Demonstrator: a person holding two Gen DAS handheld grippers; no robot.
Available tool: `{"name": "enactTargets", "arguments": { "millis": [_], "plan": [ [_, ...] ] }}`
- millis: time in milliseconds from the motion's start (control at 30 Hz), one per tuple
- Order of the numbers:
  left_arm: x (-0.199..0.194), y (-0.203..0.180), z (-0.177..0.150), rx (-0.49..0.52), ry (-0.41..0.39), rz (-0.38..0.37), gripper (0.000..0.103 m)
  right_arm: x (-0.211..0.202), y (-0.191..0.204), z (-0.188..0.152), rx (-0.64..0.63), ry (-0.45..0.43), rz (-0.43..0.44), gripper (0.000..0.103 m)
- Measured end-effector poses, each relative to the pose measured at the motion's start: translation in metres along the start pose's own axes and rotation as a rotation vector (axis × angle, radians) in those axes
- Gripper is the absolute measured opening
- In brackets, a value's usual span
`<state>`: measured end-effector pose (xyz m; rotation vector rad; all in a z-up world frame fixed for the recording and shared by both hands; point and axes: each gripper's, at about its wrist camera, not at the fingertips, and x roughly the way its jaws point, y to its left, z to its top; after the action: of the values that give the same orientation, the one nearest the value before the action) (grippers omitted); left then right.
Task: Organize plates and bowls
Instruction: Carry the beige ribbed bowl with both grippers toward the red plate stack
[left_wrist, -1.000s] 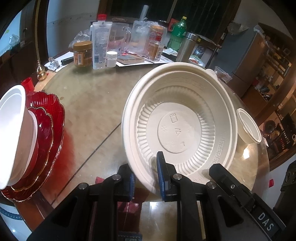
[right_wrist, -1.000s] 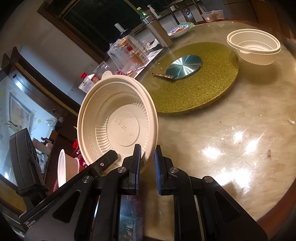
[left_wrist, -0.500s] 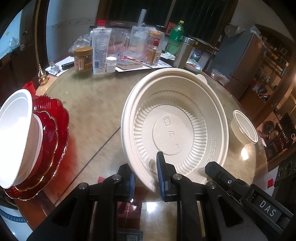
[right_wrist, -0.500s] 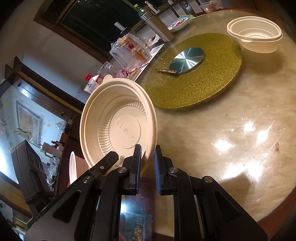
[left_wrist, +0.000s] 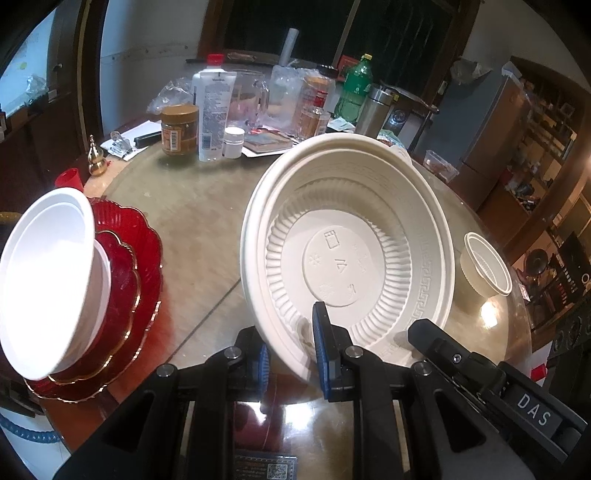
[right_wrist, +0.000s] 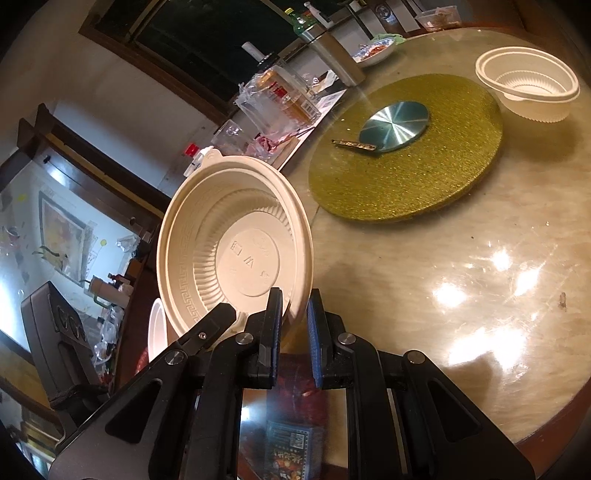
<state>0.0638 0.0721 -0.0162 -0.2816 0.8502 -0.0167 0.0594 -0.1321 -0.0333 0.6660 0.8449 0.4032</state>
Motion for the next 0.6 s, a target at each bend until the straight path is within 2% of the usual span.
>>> {"name": "enactTargets", "arguments": {
  "millis": [600],
  "plan": [
    [-0.025, 0.021, 0.004, -0.035, -0.050, 0.029, 0.019, 0.010, 0.036, -0.002, -0.072, 0.022, 0.031, 0.013]
  ]
}}
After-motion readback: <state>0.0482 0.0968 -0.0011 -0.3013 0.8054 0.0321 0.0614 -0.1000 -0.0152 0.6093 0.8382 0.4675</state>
